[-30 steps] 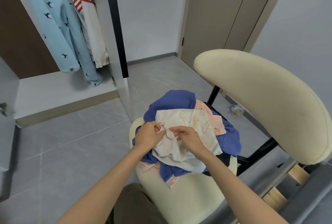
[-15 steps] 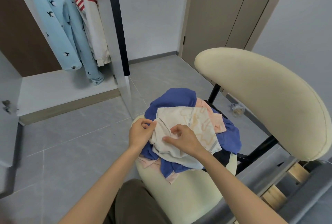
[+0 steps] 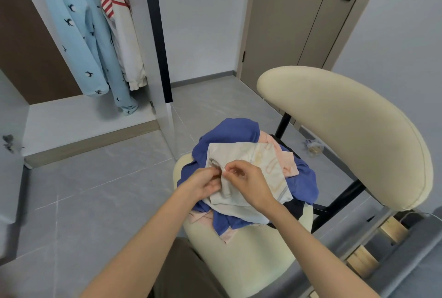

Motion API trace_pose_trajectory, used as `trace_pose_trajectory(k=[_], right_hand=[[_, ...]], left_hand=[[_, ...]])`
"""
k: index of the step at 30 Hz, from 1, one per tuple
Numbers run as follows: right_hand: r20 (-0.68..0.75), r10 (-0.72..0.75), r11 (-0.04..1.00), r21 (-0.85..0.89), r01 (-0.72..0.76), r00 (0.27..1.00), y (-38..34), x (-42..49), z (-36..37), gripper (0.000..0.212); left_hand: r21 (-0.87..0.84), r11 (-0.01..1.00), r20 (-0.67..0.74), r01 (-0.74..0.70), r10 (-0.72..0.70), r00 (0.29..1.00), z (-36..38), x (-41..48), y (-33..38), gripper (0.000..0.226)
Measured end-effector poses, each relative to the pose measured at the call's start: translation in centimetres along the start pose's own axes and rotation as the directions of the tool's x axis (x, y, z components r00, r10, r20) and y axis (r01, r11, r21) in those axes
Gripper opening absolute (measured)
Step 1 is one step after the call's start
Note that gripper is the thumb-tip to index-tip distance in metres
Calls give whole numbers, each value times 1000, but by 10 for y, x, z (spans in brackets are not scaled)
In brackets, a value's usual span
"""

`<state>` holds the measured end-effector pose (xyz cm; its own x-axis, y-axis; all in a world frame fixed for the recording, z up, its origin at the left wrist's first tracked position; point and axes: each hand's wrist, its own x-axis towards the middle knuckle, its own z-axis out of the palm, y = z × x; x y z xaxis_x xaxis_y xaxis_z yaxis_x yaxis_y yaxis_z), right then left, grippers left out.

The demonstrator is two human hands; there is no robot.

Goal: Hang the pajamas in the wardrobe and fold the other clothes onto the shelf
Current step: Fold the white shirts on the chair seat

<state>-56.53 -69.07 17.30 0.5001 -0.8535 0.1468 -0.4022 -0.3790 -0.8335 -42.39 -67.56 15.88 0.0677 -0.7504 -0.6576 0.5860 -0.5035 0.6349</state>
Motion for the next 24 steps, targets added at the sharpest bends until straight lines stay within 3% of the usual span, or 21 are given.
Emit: trace_pose_trajectory(k=[5, 9, 11, 13, 15, 19, 21, 23, 24], right_hand=[[59, 80, 993, -91, -75, 995, 15, -10, 11, 10], [95, 87, 991, -112, -76, 992, 14, -11, 16, 12], [144, 63, 991, -129, -44, 988, 12, -12, 15, 18], [190, 60, 991, -126, -36, 980, 12, -16, 11, 23], [219, 62, 986, -162, -26, 974, 16, -20, 3, 29], [222, 42, 924, -379, 46, 974, 28, -29, -14, 38], [211, 77, 850, -524, 47, 974, 32, -34, -20, 47], [160, 137, 731, -683, 9, 977, 32, -37, -22, 57], [106, 157, 656, -754, -23, 982, 33, -39, -22, 58]], left_hand=[[39, 999, -12, 32, -31, 999, -17, 6, 5, 35], [347, 933, -113, -95, 143, 983, -20, 4, 13, 29], [535, 821, -142, -201, 321, 936, -14, 4, 9, 29], [754, 610, -157, -245, 529, 834, -8, 8, 2, 42], [817, 514, -132, -263, 609, 782, -3, 9, -3, 36], [778, 528, -133, -339, 666, 734, -7, 14, -7, 41], [668, 668, -199, -328, 585, 786, -7, 15, -7, 43], [441, 855, -256, -274, 412, 874, -8, 16, -7, 32], [362, 901, -271, -239, 347, 898, -11, 17, -8, 25]])
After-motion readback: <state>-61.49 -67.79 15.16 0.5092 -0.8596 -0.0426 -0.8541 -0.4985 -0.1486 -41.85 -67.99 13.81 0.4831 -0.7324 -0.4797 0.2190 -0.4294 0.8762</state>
